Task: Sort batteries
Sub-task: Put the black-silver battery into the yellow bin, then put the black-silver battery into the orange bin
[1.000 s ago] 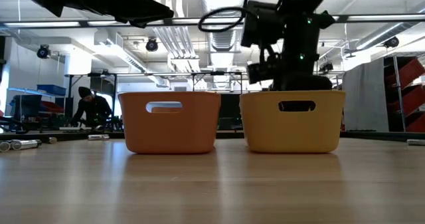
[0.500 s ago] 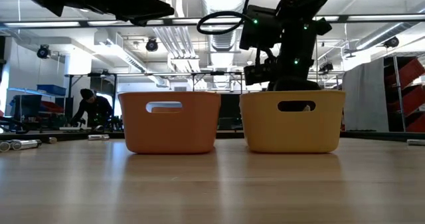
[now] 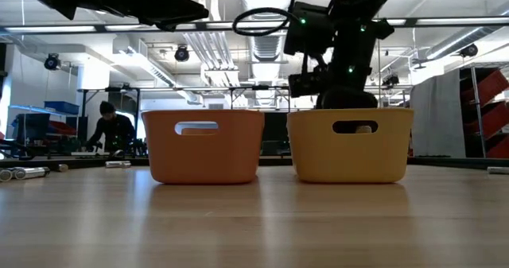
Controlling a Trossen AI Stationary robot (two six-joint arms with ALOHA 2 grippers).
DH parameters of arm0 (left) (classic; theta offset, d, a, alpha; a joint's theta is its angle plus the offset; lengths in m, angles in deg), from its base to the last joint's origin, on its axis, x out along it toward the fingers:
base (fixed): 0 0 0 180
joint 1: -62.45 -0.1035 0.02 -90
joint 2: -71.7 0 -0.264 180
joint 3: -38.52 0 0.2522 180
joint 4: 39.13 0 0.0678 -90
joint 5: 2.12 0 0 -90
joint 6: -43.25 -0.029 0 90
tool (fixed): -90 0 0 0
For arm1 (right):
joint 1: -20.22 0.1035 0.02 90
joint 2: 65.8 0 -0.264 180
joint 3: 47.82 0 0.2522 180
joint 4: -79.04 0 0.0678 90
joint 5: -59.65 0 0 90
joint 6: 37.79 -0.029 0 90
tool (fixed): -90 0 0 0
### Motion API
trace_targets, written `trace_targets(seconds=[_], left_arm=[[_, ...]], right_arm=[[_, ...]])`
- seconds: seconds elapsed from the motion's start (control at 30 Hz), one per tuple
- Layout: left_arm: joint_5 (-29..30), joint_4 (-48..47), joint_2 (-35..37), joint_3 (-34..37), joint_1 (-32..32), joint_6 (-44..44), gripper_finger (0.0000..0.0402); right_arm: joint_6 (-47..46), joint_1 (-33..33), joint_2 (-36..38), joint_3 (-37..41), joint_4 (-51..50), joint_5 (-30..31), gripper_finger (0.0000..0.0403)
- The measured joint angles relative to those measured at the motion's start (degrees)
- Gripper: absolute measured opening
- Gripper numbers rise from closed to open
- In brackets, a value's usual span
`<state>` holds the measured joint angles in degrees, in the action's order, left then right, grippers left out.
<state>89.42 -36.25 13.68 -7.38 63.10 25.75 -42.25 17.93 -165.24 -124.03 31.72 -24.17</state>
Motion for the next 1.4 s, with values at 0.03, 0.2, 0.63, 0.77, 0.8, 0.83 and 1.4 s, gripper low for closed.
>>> trace_targets(seconds=[0.03,0.2,0.63,0.77,0.8,0.83,1.4], left_arm=[[0.0,0.0,0.0,0.0,0.0,0.0,0.0095],[0.0,-0.1,0.0,0.0,0.0,0.0,0.0095],[0.0,-1.2,0.0,0.0,0.0,0.0,0.0095],[0.0,-0.3,0.0,0.0,0.0,0.1,0.0095],[0.0,0.1,0.0,0.0,0.0,0.5,0.0095],[0.0,0.3,0.0,0.0,0.0,0.9,0.0095],[0.0,1.8,0.0,0.0,0.0,1.3,0.0095]], right_arm=[[0.0,0.0,0.0,-0.3,-0.1,0.0,0.0114],[-1.1,0.4,2.0,-4.1,-6.2,0.0,0.0142],[-23.2,-1.8,20.5,-0.1,-34.5,5.9,0.0217],[-27.5,-5.1,24.0,6.5,-36.3,4.0,0.0239],[-27.6,-6.1,24.5,8.2,-36.3,2.5,0.0243],[-27.6,-7.1,24.7,9.7,-36.3,0.5,0.0248],[-19.4,-16.6,16.6,18.0,-36.0,-4.9,0.0231]])
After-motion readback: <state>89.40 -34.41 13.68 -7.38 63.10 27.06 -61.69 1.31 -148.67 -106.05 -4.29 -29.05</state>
